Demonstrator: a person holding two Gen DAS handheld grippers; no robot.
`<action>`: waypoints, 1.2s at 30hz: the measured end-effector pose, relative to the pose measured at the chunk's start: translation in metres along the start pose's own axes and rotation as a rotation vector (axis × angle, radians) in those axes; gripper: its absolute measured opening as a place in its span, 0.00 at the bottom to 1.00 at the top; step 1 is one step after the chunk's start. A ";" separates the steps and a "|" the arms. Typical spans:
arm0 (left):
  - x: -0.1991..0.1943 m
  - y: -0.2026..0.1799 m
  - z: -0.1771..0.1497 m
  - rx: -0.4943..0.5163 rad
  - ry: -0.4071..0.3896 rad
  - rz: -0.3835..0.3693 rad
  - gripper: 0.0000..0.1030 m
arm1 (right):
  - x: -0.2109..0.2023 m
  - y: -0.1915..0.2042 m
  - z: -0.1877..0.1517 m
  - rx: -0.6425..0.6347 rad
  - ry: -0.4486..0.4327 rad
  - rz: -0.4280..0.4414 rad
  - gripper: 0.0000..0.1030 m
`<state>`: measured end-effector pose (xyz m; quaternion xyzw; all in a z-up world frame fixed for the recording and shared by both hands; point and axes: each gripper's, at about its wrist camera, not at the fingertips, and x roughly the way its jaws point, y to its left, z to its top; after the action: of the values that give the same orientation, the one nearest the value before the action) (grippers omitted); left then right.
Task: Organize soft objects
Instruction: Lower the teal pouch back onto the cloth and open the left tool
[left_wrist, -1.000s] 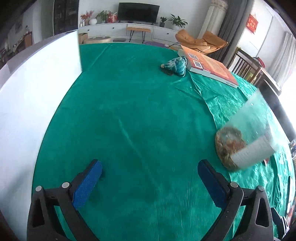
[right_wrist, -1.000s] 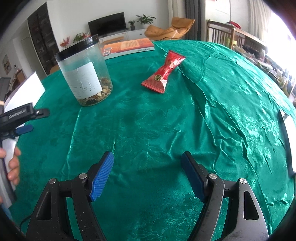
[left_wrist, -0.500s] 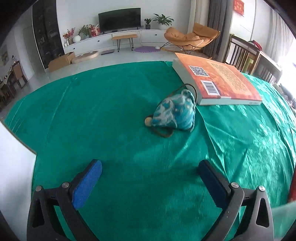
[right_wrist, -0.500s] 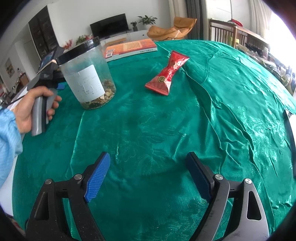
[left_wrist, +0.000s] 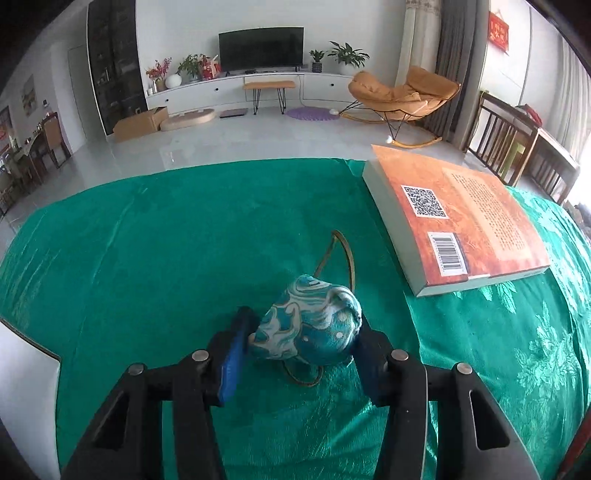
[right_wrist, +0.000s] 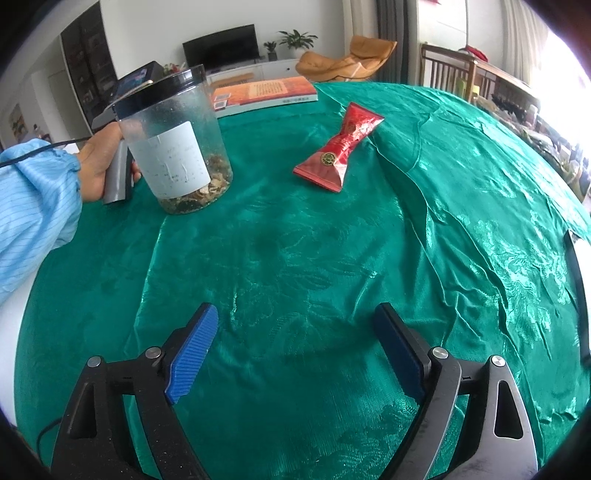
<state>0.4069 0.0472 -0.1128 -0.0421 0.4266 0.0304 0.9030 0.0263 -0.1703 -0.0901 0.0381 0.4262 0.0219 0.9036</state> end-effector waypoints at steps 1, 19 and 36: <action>-0.005 0.004 -0.006 -0.005 0.001 -0.008 0.49 | 0.001 0.000 0.001 0.001 0.000 0.001 0.86; -0.188 0.027 -0.223 0.092 0.033 -0.020 0.53 | -0.001 -0.005 0.001 0.032 -0.015 0.037 0.86; -0.175 0.024 -0.218 0.068 0.064 -0.007 1.00 | -0.001 -0.003 0.000 0.020 -0.014 0.021 0.86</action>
<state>0.1267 0.0453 -0.1166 -0.0139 0.4559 0.0113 0.8899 0.0259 -0.1732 -0.0892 0.0517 0.4197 0.0266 0.9058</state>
